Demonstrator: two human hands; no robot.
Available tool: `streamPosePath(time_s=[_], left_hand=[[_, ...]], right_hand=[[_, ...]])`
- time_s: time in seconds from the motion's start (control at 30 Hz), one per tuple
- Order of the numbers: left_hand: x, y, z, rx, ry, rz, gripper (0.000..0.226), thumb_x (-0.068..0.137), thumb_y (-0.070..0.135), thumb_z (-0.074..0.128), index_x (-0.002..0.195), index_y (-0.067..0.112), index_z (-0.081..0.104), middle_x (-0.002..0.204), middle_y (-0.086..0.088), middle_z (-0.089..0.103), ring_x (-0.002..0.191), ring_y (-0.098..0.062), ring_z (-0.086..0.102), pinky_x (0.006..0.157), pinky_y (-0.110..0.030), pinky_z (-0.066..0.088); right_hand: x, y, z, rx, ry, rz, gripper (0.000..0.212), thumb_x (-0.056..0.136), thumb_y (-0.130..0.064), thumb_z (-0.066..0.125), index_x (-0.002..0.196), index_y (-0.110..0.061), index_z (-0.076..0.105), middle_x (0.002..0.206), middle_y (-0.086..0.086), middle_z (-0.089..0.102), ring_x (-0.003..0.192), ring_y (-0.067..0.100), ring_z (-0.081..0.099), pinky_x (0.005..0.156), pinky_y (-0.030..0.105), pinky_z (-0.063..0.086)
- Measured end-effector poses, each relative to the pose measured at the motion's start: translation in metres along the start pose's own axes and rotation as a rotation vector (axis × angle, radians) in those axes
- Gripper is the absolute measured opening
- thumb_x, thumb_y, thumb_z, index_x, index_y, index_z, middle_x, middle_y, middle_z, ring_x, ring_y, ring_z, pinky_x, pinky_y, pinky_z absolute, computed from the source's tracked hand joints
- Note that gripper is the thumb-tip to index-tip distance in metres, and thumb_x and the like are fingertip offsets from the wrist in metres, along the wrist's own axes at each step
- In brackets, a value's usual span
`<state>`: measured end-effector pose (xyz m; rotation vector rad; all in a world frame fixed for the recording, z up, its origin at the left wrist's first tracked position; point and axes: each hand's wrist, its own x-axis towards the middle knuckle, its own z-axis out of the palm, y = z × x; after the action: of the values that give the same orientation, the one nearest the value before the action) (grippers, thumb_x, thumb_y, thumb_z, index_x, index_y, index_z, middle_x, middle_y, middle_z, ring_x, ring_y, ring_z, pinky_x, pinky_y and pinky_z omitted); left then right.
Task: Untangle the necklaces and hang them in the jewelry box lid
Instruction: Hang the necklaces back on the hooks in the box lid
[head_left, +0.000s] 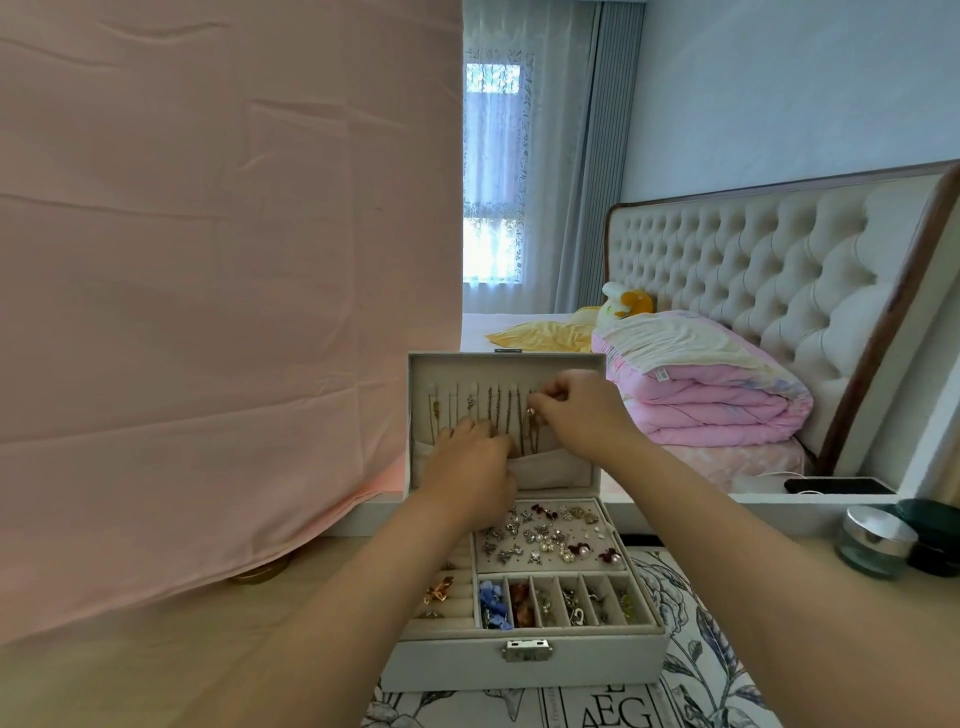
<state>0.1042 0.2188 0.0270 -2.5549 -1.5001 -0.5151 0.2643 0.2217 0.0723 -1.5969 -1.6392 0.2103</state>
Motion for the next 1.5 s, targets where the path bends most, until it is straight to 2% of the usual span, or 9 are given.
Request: streamPosePath(time_s=[0.17,0.3,0.57,0.73,0.9,1.0,1.1,1.27,1.5], left_hand=[[-0.004,-0.001,-0.002,-0.027,-0.014,-0.004,0.040,0.094,0.034,0.050,0.131,0.023,0.060,0.129,-0.003,0.057,0.122,-0.025,0.046,0.106,-0.043,0.033],[-0.005,-0.002,-0.004,-0.028,-0.009,0.018,0.040,0.094,0.034,0.050,0.131,0.022,0.059,0.129,-0.002,0.057,0.122,-0.024,0.046,0.107,-0.042,0.033],[-0.017,-0.001,-0.015,-0.090,-0.066,0.025,0.053,0.093,0.035,0.052,0.145,0.026,0.047,0.135,-0.002,0.056,0.126,-0.024,0.046,0.109,-0.043,0.037],[-0.051,0.009,-0.033,-0.229,0.037,0.052,0.047,0.094,0.036,0.055,0.140,0.030,0.053,0.133,0.007,0.058,0.124,-0.015,0.050,0.107,-0.039,0.043],[-0.104,0.026,-0.054,-0.391,0.056,0.111,0.027,0.095,0.037,0.058,0.121,0.032,0.066,0.113,0.016,0.058,0.104,-0.005,0.053,0.088,-0.026,0.047],[-0.138,0.040,-0.057,-0.422,0.019,0.094,0.020,0.095,0.036,0.057,0.110,0.032,0.070,0.105,0.015,0.057,0.092,-0.006,0.055,0.081,-0.029,0.049],[-0.167,0.054,-0.053,-0.454,-0.043,0.114,0.015,0.093,0.033,0.058,0.099,0.030,0.072,0.095,0.013,0.058,0.084,-0.006,0.056,0.080,-0.035,0.053],[-0.203,0.072,-0.037,-0.521,-0.161,0.156,0.014,0.090,0.032,0.062,0.097,0.030,0.074,0.089,0.015,0.066,0.080,-0.001,0.059,0.077,-0.032,0.055],[-0.230,0.076,-0.007,-0.587,-0.170,0.166,0.026,0.076,0.054,0.074,0.093,0.034,0.071,0.090,0.015,0.065,0.087,0.000,0.058,0.079,-0.033,0.054]], right_hand=[[-0.001,-0.003,0.008,-0.317,-0.138,-0.018,0.002,0.084,-0.029,0.073,0.085,-0.031,0.075,0.096,-0.010,0.070,0.092,0.016,0.065,0.077,0.031,0.052],[-0.017,0.004,0.009,-0.448,-0.127,-0.101,0.018,0.091,-0.026,0.062,0.101,-0.032,0.075,0.108,-0.009,0.070,0.103,0.017,0.062,0.081,0.031,0.052],[-0.042,0.002,-0.007,-0.374,-0.374,-0.146,0.042,0.090,-0.025,0.054,0.130,-0.029,0.065,0.125,-0.003,0.059,0.114,0.020,0.057,0.098,0.039,0.049],[-0.076,-0.015,-0.035,-0.213,-0.305,-0.143,0.031,0.093,-0.025,0.059,0.122,-0.029,0.069,0.115,-0.012,0.063,0.107,0.008,0.058,0.098,0.031,0.049],[-0.130,-0.027,-0.056,-0.080,-0.381,-0.136,0.016,0.092,-0.027,0.064,0.103,-0.031,0.074,0.096,-0.014,0.069,0.072,-0.010,0.061,0.068,0.012,0.046],[-0.167,-0.026,-0.060,-0.032,-0.430,-0.076,0.016,0.090,-0.029,0.066,0.103,-0.035,0.072,0.090,-0.012,0.067,0.061,-0.003,0.058,0.064,0.024,0.051],[-0.203,-0.023,-0.059,-0.058,-0.506,-0.045,0.005,0.089,-0.031,0.069,0.093,-0.033,0.071,0.087,-0.004,0.067,0.061,0.005,0.058,0.069,0.035,0.057],[-0.246,-0.014,-0.062,-0.080,-0.587,-0.014,0.006,0.087,-0.024,0.074,0.089,-0.030,0.073,0.087,-0.009,0.071,0.059,-0.010,0.059,0.057,0.011,0.043],[-0.275,0.001,-0.066,-0.177,-0.625,0.064,0.010,0.075,-0.040,0.080,0.083,-0.037,0.076,0.074,-0.025,0.069,0.063,-0.004,0.061,0.062,0.016,0.048]])
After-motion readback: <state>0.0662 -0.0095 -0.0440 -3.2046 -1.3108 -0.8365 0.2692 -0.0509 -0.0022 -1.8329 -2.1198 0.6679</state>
